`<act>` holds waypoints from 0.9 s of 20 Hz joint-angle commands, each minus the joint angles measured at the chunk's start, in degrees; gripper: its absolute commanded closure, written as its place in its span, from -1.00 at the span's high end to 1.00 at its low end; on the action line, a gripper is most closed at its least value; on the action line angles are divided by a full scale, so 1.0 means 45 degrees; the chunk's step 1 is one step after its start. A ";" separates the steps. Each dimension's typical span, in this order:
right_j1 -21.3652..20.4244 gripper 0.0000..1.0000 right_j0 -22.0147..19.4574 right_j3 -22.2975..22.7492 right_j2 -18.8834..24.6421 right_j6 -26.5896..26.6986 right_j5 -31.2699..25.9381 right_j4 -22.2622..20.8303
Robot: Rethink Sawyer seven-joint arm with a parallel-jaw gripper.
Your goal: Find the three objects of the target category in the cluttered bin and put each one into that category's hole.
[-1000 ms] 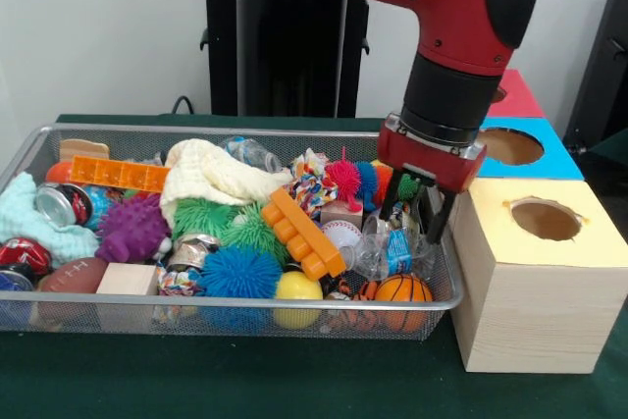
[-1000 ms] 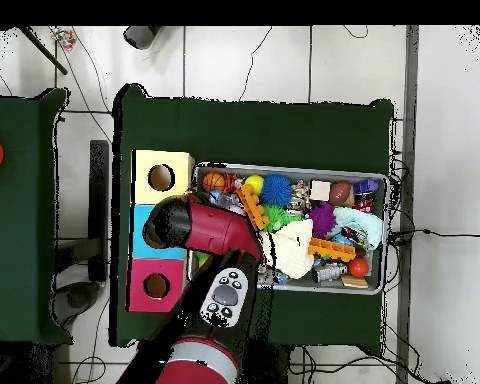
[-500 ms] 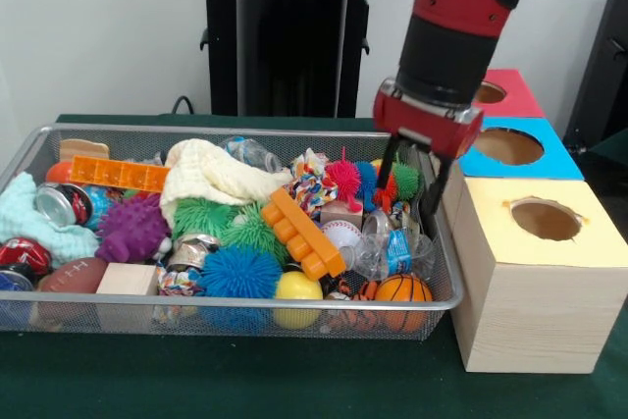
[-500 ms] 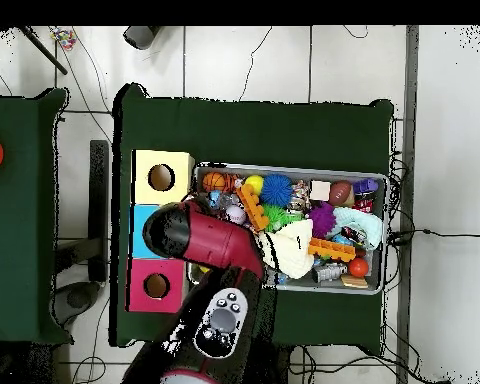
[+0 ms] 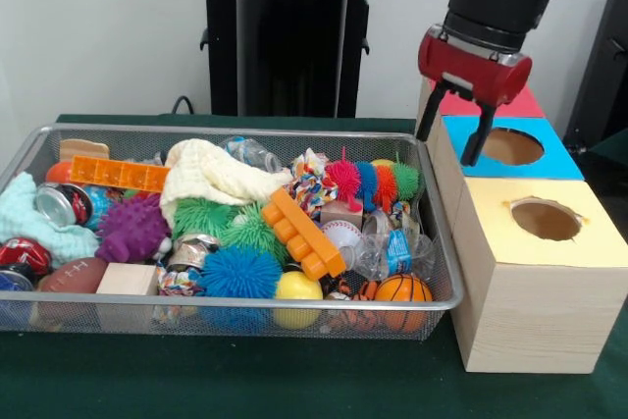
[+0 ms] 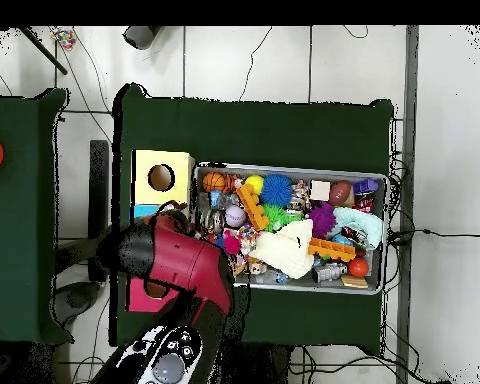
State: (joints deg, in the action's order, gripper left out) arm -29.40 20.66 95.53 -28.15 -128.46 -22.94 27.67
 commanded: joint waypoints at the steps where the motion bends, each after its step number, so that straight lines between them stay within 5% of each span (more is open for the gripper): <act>1: 0.0500 1.00 -0.0649 0.1726 0.0088 -0.4357 -0.0554 0.1182; 10: 0.0056 1.00 -0.2464 0.2708 0.1315 -0.3485 0.0984 0.1056; 18: 0.1047 1.00 -0.1690 0.1347 0.0243 -0.4854 -0.0350 0.1322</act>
State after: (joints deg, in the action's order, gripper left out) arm -28.19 12.45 102.67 -29.32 -133.68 -21.83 30.11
